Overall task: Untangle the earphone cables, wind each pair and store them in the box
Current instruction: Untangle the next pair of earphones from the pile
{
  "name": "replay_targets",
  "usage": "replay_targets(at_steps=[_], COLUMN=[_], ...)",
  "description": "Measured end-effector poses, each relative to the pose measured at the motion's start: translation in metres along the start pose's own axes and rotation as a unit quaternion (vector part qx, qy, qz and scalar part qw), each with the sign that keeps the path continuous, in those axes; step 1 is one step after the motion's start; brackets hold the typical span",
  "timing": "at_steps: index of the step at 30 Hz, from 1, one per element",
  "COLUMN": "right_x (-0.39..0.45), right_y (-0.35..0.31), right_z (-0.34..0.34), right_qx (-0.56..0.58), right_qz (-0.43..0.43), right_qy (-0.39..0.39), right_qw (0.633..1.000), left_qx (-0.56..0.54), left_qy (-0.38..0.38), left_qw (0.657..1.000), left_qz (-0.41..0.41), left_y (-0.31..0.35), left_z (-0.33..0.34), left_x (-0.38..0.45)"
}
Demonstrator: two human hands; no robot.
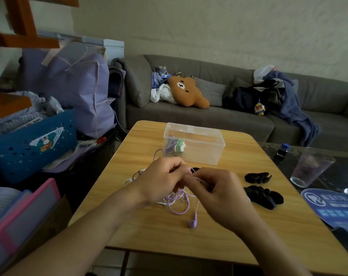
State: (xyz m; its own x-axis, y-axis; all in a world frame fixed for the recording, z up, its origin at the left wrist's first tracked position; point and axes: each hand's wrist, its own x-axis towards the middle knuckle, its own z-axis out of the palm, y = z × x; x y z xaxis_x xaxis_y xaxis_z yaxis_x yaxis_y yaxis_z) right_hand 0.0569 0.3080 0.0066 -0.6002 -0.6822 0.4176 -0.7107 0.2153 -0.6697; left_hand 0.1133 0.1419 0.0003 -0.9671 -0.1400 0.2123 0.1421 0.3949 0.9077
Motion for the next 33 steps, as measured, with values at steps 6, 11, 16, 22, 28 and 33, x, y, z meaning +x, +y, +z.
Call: replay_targets(at_steps=[6,11,16,22,28,33], right_x=[0.001,0.000,0.003,0.003,0.002,0.000], right_y=[0.008,0.007,0.009,0.006,-0.003,-0.003], right_z=[-0.014,-0.014,-0.014,-0.010,-0.002,-0.002], right_qx=[0.019,0.041,0.043,0.090,0.071,0.034], right_qz=[0.019,0.017,0.037,0.069,0.032,0.028], right_qy=[0.087,0.117,0.119,0.101,0.054,0.057], right_qw=[0.996,0.992,0.991,0.988,0.996,0.997], left_qx=[-0.021,-0.008,0.014,-0.100,-0.129,-0.178], left_qy=[-0.070,-0.104,-0.042,-0.055,-0.040,-0.054], left_qw=[0.997,0.994,0.999,0.993,0.991,0.982], left_qz=[-0.018,-0.031,-0.006,-0.011,0.001,-0.042], left_y=[0.004,0.006,0.004,0.010,0.008,0.009], left_z=[0.003,0.002,0.004,0.005,0.005,0.005], left_x=[-0.003,-0.002,-0.002,-0.002,-0.001,-0.002])
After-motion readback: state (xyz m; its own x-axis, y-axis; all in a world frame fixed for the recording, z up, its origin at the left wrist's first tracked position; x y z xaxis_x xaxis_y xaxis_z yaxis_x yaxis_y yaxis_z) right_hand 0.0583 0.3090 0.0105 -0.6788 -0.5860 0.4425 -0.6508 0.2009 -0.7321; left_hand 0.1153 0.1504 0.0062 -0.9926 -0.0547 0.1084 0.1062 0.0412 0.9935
